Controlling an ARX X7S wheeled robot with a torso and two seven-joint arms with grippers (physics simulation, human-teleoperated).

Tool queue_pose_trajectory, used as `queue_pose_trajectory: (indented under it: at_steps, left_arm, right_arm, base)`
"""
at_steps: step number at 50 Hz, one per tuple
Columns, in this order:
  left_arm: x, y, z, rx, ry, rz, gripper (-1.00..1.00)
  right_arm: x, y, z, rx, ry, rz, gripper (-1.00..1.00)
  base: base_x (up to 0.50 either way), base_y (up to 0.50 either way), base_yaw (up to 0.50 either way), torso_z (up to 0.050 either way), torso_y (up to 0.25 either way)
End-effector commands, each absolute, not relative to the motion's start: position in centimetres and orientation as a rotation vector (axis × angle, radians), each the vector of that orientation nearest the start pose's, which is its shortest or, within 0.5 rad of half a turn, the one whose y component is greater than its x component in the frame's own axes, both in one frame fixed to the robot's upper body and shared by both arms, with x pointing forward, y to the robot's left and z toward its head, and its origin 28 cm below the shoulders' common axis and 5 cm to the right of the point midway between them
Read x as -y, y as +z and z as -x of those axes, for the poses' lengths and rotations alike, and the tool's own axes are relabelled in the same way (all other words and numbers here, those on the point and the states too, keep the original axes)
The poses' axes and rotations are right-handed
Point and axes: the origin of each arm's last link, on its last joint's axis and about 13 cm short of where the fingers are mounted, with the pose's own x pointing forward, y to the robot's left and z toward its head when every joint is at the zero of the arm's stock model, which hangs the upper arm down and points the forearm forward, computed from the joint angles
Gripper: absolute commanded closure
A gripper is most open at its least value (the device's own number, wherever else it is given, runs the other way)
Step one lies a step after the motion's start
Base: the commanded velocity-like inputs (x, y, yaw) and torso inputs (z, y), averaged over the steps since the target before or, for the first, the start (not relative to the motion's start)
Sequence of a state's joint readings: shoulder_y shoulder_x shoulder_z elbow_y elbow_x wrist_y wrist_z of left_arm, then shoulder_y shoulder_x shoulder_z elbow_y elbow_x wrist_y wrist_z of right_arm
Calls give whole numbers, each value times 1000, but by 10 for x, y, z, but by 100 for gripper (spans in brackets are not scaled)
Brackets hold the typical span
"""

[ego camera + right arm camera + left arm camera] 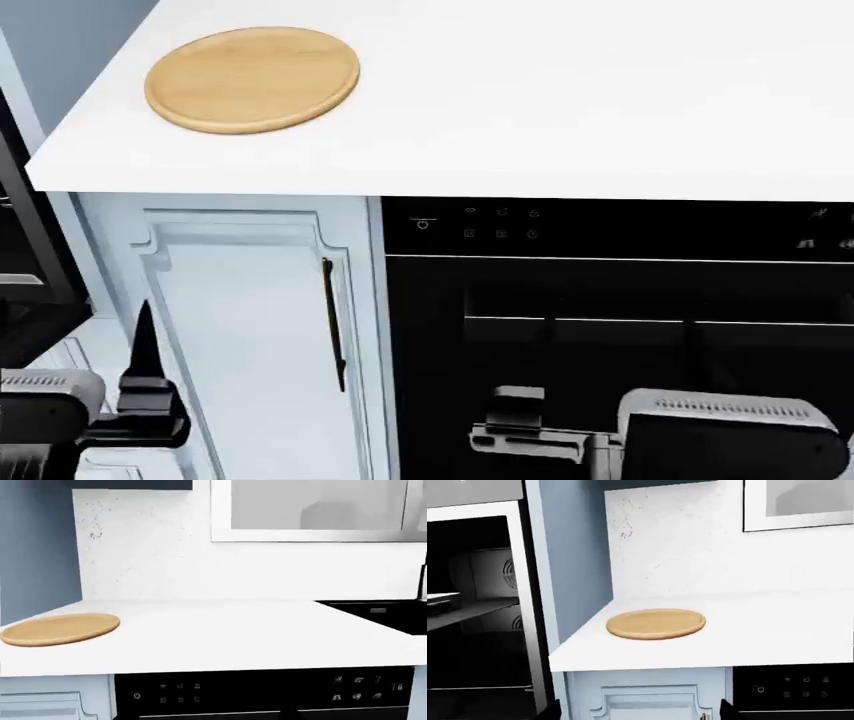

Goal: Pick the fish from the top rack in the oven and place it on the plate on the counter.

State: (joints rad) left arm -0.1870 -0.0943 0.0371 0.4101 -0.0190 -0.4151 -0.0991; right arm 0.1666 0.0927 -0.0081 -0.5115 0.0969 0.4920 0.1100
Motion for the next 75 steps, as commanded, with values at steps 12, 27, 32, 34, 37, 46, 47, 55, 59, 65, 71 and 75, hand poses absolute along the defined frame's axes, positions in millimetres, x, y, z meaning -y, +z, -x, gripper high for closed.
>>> queue_pose_trajectory:
  at_steps: [12,27,32,34,37,46,47,55,59,65,71,75]
  left_arm:
    - [-219,304,-210,618,117,-65,-100]
    - [-218,311,-206,651,113,-58,-100]
    - [-219,312,-205,657,115,-50,-100]
    - [-218,312,-205,657,114,-51,-100]
    - [-219,312,-204,660,115,-49,-100]
    - [-218,312,-204,659,114,-48,-100]
    - [-218,312,-204,658,115,-47,-100]
    - [-218,312,-204,659,115,-45,-100]
    - [-217,312,-204,656,110,-39,-100]
    - [-217,311,-205,650,111,-35,-100]
    - [-217,310,-205,648,112,-44,-100]
    - [-217,311,-204,647,109,-45,-100]
  right_arm:
    - [116,299,-202,531,-27,-64,-100]
    - [113,321,-193,617,3,-50,-100]
    - [112,321,-194,615,10,-46,-100]
    - [112,321,-193,618,8,-43,-100]
    - [112,322,-193,621,15,-44,-100]
    - [114,320,-193,597,0,-36,-100]
    - [114,319,-193,597,-2,-18,-100]
    - [112,317,-193,599,19,-17,-100]
    - [113,315,-195,586,7,-14,-100]
    - [112,314,-194,584,12,-14,-100]
    - [111,313,-194,581,14,-19,-100]
    - [110,314,-194,581,23,-22,-100]
  base:
    - [0,0,0,0,0]
    - [0,0,0,0,0]
    - [0,0,0,0,0]
    - [0,0,0,0,0]
    - [0,0,0,0,0]
    - [-117,275,0,0,0]
    - [-180,500,0,0,0]
    - [-178,500,0,0,0]
    - [-176,500,0,0,0]
    - [-171,500,0,0,0]
    - [-171,500,0,0,0]
    - [-171,500,0,0,0]
